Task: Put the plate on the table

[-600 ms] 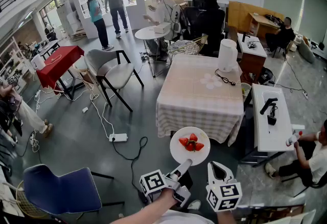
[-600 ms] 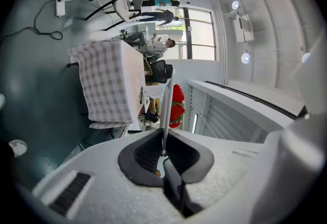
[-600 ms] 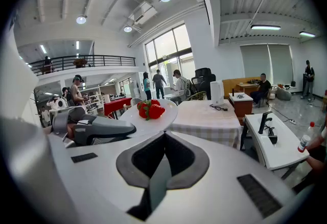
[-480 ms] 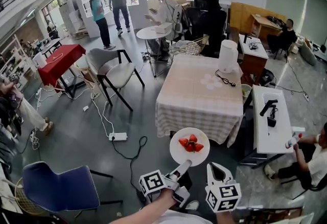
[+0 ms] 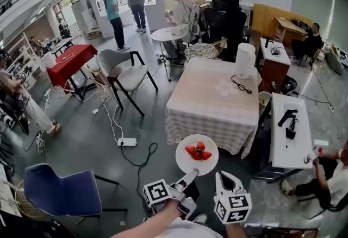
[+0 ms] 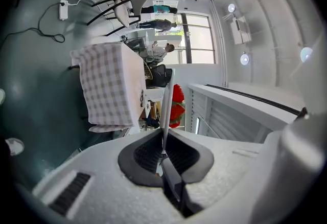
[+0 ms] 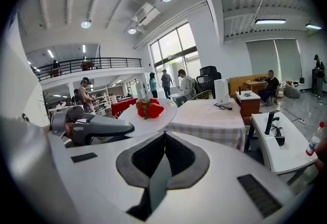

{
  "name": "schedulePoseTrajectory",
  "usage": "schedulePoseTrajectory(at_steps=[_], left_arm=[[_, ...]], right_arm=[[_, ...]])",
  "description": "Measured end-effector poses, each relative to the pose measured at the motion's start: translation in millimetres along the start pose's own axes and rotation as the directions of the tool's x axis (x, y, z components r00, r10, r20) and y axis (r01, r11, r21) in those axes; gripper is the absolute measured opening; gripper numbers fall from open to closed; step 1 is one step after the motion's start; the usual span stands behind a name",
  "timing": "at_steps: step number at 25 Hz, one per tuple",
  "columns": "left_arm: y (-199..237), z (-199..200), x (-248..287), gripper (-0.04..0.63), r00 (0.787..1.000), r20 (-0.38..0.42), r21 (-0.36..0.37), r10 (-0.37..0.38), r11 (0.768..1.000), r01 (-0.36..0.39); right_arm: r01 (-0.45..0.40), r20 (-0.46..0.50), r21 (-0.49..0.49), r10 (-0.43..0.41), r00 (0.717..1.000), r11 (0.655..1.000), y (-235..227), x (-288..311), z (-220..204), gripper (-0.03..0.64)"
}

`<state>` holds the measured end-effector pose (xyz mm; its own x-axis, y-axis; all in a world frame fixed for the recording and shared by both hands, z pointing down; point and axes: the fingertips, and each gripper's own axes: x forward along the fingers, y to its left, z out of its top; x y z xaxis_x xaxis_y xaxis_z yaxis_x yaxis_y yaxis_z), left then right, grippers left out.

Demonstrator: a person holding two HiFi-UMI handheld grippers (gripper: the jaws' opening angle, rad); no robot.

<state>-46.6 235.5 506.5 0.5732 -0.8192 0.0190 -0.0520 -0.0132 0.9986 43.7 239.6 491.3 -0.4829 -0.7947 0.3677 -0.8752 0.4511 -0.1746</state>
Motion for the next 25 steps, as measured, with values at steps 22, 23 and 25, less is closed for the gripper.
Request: schedulePoseTrajectory(at_steps=[22, 23, 25], left_arm=[[13, 13, 62, 0.018, 0.999, 0.043, 0.015, 0.014, 1.0, -0.015], [16, 17, 67, 0.018, 0.999, 0.043, 0.014, 0.017, 1.0, -0.017], [21, 26, 78, 0.018, 0.999, 0.041, 0.008, 0.019, 1.0, -0.019]], right_arm=[[-0.039, -0.019, 0.025, 0.039, 0.999, 0.999, -59, 38, 11, 0.006], [-0.039, -0.022, 0.024, 0.039, 0.999, 0.999, -61, 44, 12, 0.006], [-0.035, -0.031, 0.023, 0.036, 0.999, 0.999, -67, 57, 14, 0.006]])
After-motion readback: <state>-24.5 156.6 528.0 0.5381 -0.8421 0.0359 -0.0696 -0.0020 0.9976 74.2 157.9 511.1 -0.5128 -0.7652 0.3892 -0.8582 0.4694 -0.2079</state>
